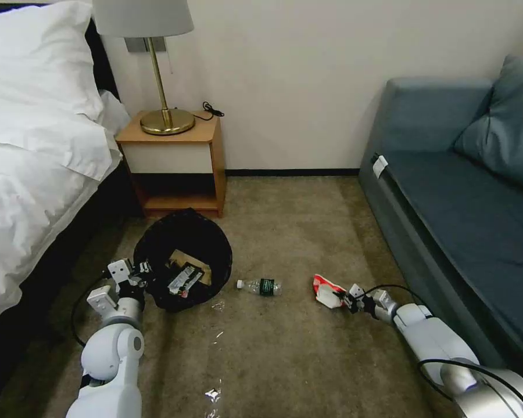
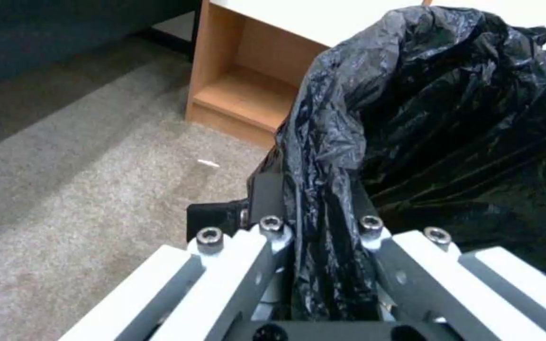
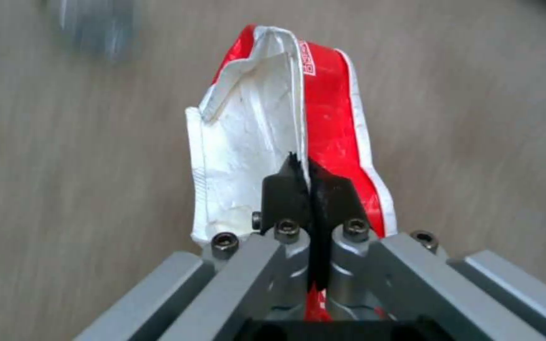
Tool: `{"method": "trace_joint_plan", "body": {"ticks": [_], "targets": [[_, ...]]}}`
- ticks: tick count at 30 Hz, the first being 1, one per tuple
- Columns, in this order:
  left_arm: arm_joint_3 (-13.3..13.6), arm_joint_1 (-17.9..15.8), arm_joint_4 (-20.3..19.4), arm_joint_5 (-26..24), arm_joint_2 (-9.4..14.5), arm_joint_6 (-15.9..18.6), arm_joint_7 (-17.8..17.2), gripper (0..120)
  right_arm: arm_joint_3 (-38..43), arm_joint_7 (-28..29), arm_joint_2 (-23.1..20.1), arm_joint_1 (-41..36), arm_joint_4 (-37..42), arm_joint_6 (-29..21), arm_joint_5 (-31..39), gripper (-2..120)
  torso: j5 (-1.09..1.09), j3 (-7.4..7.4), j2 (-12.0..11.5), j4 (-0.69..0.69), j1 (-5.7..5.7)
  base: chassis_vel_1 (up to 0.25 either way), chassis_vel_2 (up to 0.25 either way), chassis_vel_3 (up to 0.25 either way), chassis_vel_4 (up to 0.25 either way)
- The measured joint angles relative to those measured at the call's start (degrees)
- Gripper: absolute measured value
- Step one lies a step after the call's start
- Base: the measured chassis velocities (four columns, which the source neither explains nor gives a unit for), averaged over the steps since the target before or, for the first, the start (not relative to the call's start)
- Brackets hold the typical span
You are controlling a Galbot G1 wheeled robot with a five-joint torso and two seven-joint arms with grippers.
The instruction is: Pick up the trash bin, then pick up the garbage on the floor and place it into the trash bin.
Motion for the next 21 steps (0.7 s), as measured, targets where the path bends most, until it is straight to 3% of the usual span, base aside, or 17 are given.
{"method": "trace_joint_plan", "body": {"ticks": [4, 11, 21], "targets": [[0.14, -0.36, 0.61, 0.12, -0.03, -0.01, -0.01, 4, 3.6, 0.86, 2.49, 0.07, 3.19, 4.28, 0.3, 0, 0.02, 0.0, 0.0, 0.04, 0.0, 0.0, 0.0, 0.0, 0.0], [0.19, -0.62, 1.2, 0.27, -0.08, -0.01, -0.04, 4, 4.73, 3.57, 3.63, -0.81, 8.78, 6.47, 1.28, 0, 0.0, 0.0, 0.0, 0.01, 0.0, 0.0, 0.0, 0.0, 0.0], [0.69, -1.39, 2.34, 1.09, -0.53, -0.03, -0.05, 4, 0.15, 8.73, 1.64, -5.85, 30.4, 5.33, 6.57, 0, 0.0, 0.0, 0.0, 0.0, 0.0, 0.0, 0.0, 0.0, 0.0]]}}
